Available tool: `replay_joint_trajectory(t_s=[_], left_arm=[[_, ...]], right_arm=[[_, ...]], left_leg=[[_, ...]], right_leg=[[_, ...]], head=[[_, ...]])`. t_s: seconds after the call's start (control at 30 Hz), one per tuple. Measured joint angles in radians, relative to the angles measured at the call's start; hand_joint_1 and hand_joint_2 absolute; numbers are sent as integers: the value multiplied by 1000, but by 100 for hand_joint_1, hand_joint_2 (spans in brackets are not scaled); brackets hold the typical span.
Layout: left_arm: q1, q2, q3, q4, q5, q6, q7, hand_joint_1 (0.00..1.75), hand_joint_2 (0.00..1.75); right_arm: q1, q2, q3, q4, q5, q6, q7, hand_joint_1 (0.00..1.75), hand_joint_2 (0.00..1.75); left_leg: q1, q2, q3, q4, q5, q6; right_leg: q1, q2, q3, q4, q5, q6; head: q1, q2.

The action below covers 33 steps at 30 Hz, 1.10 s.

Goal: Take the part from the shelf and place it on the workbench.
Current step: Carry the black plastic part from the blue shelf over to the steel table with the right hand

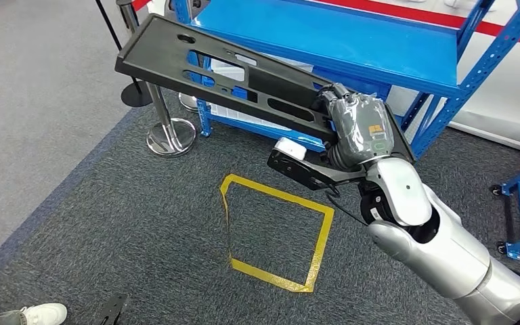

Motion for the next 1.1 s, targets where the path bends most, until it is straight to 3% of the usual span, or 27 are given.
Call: replay_joint_trajectory(t_s=[0.07,0.1,0.17,0.23,0.3,0.37,0.43,0.47,0.5,0.53,0.6,0.67,0.73,0.8,0.83,0.9,0.97,1.0,1.03,1.1], left_arm=[[-3,-1,0,0,-1,0,2,0,175],[-6,-1,0,0,-2,0,3,0,175],[-14,-2,0,0,-5,0,7,0,175],[-18,-2,0,0,-10,0,14,0,175],[-20,-3,0,0,-16,3,22,0,175],[-29,-4,0,0,-21,8,27,0,175],[-39,-4,0,0,-25,11,29,0,175],[-42,-4,0,0,-27,12,31,0,175],[-43,-4,0,0,-29,10,32,0,175],[-44,-3,0,0,-30,9,33,0,175],[-46,-1,0,0,-32,7,34,0,175],[-52,1,0,0,-35,7,35,0,175],[-54,2,0,0,-36,7,36,0,175],[-53,2,0,0,-36,7,37,0,175],[-54,2,0,0,-37,7,37,0,175],[-59,1,0,0,-37,7,37,0,175],[-62,0,0,0,-37,7,37,0,175],[-61,-2,0,0,-36,7,37,0,175],[-60,-3,0,0,-36,8,36,0,175],[-60,-5,0,0,-38,8,32,0,175]], right_arm=[[-4,-2,-1,-3,3,0,-1,175,175],[-8,-4,-2,-7,5,0,-2,175,175],[-13,-6,-5,-14,10,0,-3,175,175],[-14,-8,-6,-20,17,1,-4,175,175],[-15,-10,-7,-27,25,1,-4,175,175],[-12,-12,-7,-36,39,1,-3,175,175],[-4,-13,-8,-48,57,4,-2,175,175],[1,-13,-8,-54,67,7,0,175,175],[6,-13,-8,-60,77,11,3,175,175],[11,-13,-8,-67,86,16,6,175,175],[14,-14,-9,-81,104,22,12,175,175],[16,-14,-12,-92,114,25,15,175,175],[19,-15,-13,-99,118,28,15,175,175],[22,-17,-15,-106,122,30,15,175,175],[22,-19,-15,-109,123,30,15,175,175],[25,-22,-16,-112,124,31,15,175,175],[34,-23,-16,-113,125,33,15,175,175],[38,-25,-16,-114,126,34,15,175,175],[41,-26,-16,-114,127,34,15,175,175],[43,-28,-16,-117,130,35,15,175,175]], left_leg=[[0,-22,-2,6,-1,-2],[0,-33,-8,12,-1,-5],[3,-55,-25,17,4,-17],[9,-73,-38,15,11,-31],[7,-40,-53,40,-7,-41],[4,18,-95,135,-60,-49],[6,39,-144,249,-104,-56],[6,43,-153,270,-104,-57],[6,46,-142,255,-88,-56],[5,54,-111,201,-58,-54],[-4,92,-38,66,-11,-42],[-16,115,-7,2,-1,-26],[-20,98,-5,-6,2,-11],[-13,78,5,-23,11,0],[-10,68,11,-31,16,5],[-7,48,11,-35,21,10],[-6,23,8,-31,22,12],[-5,9,7,-27,22,11],[-4,-6,6,-22,21,10],[0,-34,-3,-6,15,1]], right_leg=[[-3,33,55,-122,71,-5],[-6,56,79,-179,91,-6],[-7,80,98,-229,96,-5],[-7,59,99,-240,98,-8],[-9,34,103,-250,104,-17],[-6,8,106,-255,106,-23],[-3,-20,105,-255,106,-25],[-2,-33,105,-255,105,-25],[-1,-45,106,-255,105,-25],[0,-56,106,-254,104,-25],[3,-75,108,-255,103,-23],[6,-92,109,-256,102,-18],[8,-108,114,-260,102,-9],[6,-94,115,-246,86,2],[4,-71,103,-215,64,6],[1,-23,49,-97,5,10],[-1,-8,3,-3,-21,12],[-3,-5,2,-3,-7,14],[-6,-2,19,-40,23,15],[-15,32,75,-162,81,19]], head=[[0,0],[-1,0],[-1,0],[-1,0],[-3,0],[-7,0],[-8,0],[-8,0],[-8,0],[-8,0],[-8,0],[-8,0],[-8,0],[-7,0],[-6,0],[-3,0],[-2,0],[-2,0],[-2,0],[-1,0]])
